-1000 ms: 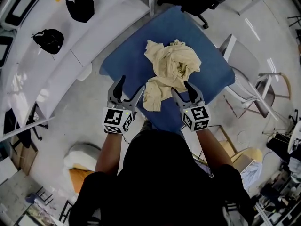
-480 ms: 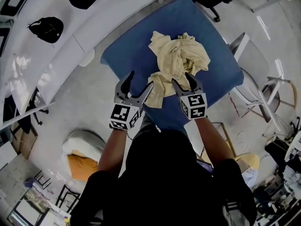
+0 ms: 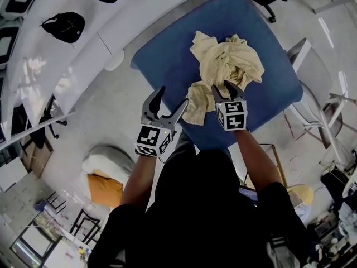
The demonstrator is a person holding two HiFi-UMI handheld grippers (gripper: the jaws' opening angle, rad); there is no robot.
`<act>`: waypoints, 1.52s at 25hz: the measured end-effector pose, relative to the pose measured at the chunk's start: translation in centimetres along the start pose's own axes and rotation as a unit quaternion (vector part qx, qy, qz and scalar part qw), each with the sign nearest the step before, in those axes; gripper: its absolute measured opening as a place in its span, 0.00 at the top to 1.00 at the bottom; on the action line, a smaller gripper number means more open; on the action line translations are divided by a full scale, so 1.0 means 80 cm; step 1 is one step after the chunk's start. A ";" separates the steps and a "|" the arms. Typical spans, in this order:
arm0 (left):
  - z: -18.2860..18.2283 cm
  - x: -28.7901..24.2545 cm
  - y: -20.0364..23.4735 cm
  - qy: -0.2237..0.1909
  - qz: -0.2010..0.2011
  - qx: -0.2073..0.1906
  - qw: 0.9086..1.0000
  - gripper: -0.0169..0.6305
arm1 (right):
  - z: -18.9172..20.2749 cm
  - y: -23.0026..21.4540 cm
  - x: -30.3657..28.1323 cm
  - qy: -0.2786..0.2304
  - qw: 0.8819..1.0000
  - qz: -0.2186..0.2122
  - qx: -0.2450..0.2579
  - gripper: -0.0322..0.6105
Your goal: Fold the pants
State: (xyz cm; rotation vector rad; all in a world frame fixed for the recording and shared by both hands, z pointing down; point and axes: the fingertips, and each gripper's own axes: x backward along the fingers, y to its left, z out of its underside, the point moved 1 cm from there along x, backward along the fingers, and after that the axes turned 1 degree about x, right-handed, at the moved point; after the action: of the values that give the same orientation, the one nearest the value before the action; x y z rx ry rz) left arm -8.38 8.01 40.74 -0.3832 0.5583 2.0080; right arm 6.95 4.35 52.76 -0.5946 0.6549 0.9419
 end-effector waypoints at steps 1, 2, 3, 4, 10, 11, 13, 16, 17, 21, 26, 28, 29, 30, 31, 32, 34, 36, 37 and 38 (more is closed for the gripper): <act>-0.001 0.000 0.001 0.000 0.001 0.000 1.000 0.44 | 0.001 -0.002 0.001 0.002 1.000 0.013 -0.002 0.72; -0.001 0.000 0.001 0.000 0.003 0.000 1.000 0.44 | 0.000 -0.005 0.003 0.001 1.000 0.024 -0.005 0.82; -0.002 -0.001 0.001 0.000 0.005 -0.001 1.000 0.44 | -0.001 -0.008 0.007 -0.002 0.999 0.030 -0.010 0.89; -0.003 -0.003 -0.001 -0.001 0.009 -0.002 1.000 0.44 | -0.002 -0.010 0.011 -0.005 0.999 0.030 -0.017 0.90; -0.003 -0.021 -0.017 0.007 0.033 -0.010 0.999 0.45 | -0.014 -0.021 0.045 -0.035 0.998 0.029 -0.034 0.92; -0.004 -0.025 -0.020 0.008 0.037 -0.011 0.999 0.45 | -0.017 -0.026 0.052 -0.041 0.998 0.034 -0.034 0.92; -0.005 -0.032 -0.028 0.011 0.044 -0.014 0.999 0.46 | -0.023 -0.040 0.066 -0.053 0.997 0.049 -0.034 0.92; -0.005 -0.043 -0.039 0.018 0.055 -0.020 0.998 0.47 | -0.027 -0.070 0.087 -0.067 0.994 0.078 -0.038 0.92; -0.006 -0.047 -0.042 0.020 0.059 -0.023 0.998 0.47 | -0.027 -0.081 0.093 -0.070 0.993 0.088 -0.043 0.92; -0.008 -0.060 -0.058 0.025 0.074 -0.031 0.996 0.48 | -0.019 -0.128 0.120 -0.079 0.986 0.131 -0.068 0.92; -0.006 -0.075 -0.070 0.037 0.088 -0.041 0.995 0.48 | 0.001 -0.188 0.158 -0.082 0.974 0.187 -0.101 0.92; -0.003 -0.082 -0.074 0.043 0.093 -0.045 0.994 0.48 | 0.013 -0.211 0.176 -0.080 0.968 0.210 -0.115 0.92; -0.003 -0.086 -0.077 0.046 0.096 -0.047 0.993 0.48 | 0.019 -0.222 0.185 -0.079 0.964 0.222 -0.121 0.92; -0.002 -0.090 -0.080 0.049 0.099 -0.049 0.993 0.48 | 0.026 -0.233 0.195 -0.077 0.961 0.234 -0.126 0.92; -0.002 -0.093 -0.083 0.051 0.103 -0.050 0.992 0.48 | 0.034 -0.243 0.203 -0.075 0.958 0.245 -0.131 0.92; -0.002 -0.096 -0.087 0.053 0.106 -0.052 0.992 0.48 | 0.042 -0.253 0.212 -0.072 0.954 0.255 -0.137 0.92; -0.002 -0.103 -0.094 0.057 0.111 -0.054 0.991 0.48 | 0.059 -0.271 0.226 -0.063 0.948 0.275 -0.150 0.92; -0.002 -0.109 -0.101 0.060 0.116 -0.054 0.990 0.48 | 0.074 -0.284 0.236 -0.053 0.943 0.287 -0.163 0.92; -0.001 -0.113 -0.103 0.062 0.118 -0.054 0.990 0.48 | 0.080 -0.287 0.238 -0.049 0.942 0.289 -0.166 0.92; -0.001 -0.116 -0.106 0.063 0.120 -0.055 0.989 0.48 | 0.083 -0.289 0.238 -0.047 0.942 0.288 -0.167 0.91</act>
State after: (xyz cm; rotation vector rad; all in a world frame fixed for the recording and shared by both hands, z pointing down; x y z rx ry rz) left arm 3.48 4.65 43.22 -0.5349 0.5968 2.2648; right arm 36.82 8.57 47.28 -0.6645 0.5944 1.6444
